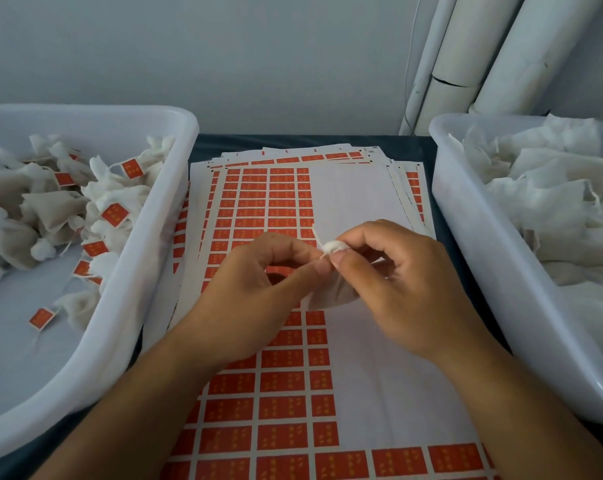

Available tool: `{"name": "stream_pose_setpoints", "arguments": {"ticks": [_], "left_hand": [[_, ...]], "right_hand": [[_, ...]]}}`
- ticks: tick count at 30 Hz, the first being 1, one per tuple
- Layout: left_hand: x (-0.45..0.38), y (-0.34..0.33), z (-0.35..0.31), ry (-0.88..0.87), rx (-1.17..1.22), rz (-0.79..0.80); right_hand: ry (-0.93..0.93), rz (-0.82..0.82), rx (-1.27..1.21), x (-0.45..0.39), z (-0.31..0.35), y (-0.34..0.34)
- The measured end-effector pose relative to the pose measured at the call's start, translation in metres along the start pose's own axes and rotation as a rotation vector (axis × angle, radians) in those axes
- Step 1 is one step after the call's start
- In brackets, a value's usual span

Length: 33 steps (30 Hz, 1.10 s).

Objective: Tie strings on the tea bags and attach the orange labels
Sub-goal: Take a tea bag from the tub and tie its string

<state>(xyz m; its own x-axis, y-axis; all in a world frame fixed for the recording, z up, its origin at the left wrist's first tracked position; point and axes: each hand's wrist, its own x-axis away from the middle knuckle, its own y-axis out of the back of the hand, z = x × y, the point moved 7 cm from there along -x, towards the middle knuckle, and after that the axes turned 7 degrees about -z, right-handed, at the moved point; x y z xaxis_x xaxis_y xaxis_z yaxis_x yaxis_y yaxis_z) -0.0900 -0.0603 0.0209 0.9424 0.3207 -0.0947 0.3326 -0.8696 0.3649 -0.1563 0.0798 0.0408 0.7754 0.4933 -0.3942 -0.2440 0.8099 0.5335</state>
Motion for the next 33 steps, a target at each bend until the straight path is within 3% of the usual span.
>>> {"name": "stream_pose_setpoints", "arguments": {"ticks": [8,16,27,33], "left_hand": [[0.002,0.000,0.005,0.098,0.111,-0.123],[0.005,0.002,-0.008,0.018,0.069,-0.147],[0.012,0.008,-0.020,-0.231,-0.278,-0.445],[0.019,0.014,-0.038,-0.568,-0.492,-0.515]], "right_hand": [[-0.275,0.217,-0.336,0.001,-0.016,-0.013],[-0.469,0.224,-0.725,0.005,-0.022,-0.027],[-0.578,0.233,-0.882,0.006,-0.028,-0.030],[-0.570,0.270,-0.834,0.007,-0.029,-0.031]]}}
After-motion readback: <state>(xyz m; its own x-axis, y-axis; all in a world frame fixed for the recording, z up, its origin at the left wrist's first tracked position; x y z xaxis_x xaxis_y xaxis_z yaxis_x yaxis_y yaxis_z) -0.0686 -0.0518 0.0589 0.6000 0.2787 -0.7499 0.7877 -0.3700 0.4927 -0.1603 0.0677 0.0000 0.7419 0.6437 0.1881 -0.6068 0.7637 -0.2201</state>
